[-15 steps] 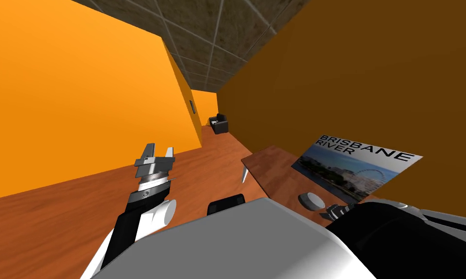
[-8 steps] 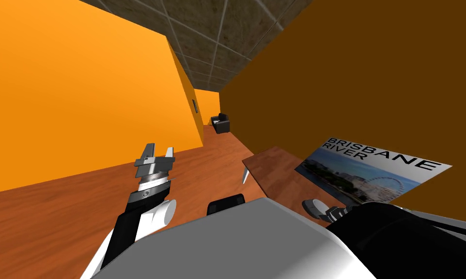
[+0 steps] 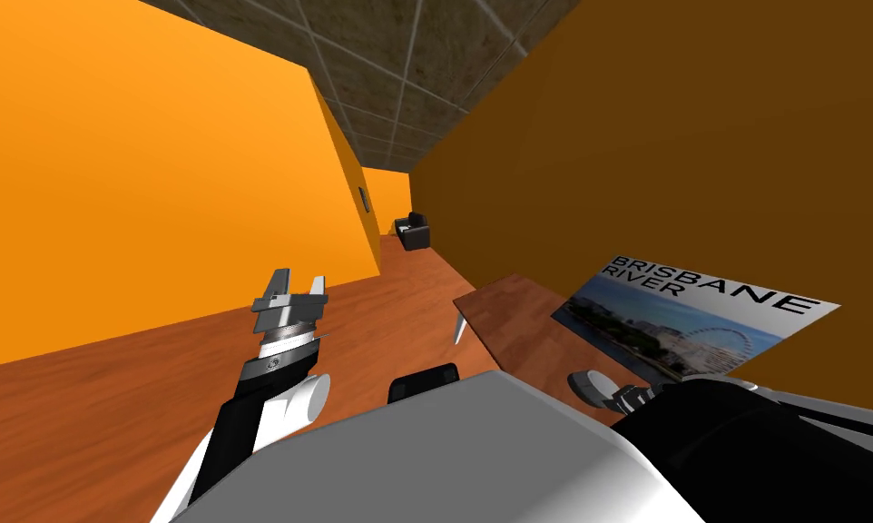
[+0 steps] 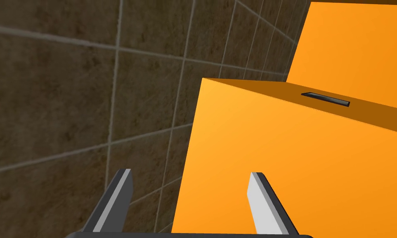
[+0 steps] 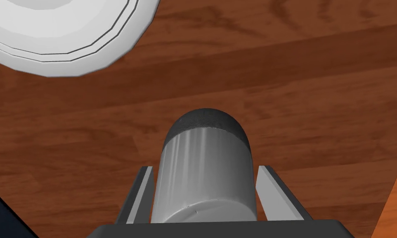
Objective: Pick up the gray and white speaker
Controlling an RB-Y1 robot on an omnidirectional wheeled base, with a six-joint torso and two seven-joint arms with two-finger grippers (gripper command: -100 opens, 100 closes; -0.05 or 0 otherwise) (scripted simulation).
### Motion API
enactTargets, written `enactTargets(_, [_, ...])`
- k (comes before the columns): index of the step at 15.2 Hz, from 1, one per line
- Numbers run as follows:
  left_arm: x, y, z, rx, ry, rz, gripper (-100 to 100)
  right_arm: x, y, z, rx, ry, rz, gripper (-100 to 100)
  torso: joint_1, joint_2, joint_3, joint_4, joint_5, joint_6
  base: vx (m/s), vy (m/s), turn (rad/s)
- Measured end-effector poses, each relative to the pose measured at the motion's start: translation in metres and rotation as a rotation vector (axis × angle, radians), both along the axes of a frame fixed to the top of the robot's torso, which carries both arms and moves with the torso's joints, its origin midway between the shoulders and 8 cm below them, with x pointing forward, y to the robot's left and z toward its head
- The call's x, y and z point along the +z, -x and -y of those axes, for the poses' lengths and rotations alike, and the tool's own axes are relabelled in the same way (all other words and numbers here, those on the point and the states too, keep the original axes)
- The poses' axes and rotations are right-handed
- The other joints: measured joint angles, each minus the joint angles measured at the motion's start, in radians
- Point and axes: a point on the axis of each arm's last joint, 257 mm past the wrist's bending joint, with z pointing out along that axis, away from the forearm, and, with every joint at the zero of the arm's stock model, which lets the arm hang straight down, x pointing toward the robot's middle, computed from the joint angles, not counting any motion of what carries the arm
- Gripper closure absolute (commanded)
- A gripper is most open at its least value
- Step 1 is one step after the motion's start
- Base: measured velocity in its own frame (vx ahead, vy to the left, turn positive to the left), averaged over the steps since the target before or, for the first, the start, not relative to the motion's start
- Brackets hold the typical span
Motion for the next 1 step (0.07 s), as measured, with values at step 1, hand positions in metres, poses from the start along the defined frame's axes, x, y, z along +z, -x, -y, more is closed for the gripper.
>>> enactTargets(1, [0.0000,0.0000,0.0000,0.000,0.000,0.000,0,0.0054,-0.0018,0.0035,0.003,0.002,-0.002,100,0.002,0.000,0.000,0.000,0.001,0.000,0.006,0.041,-0.029])
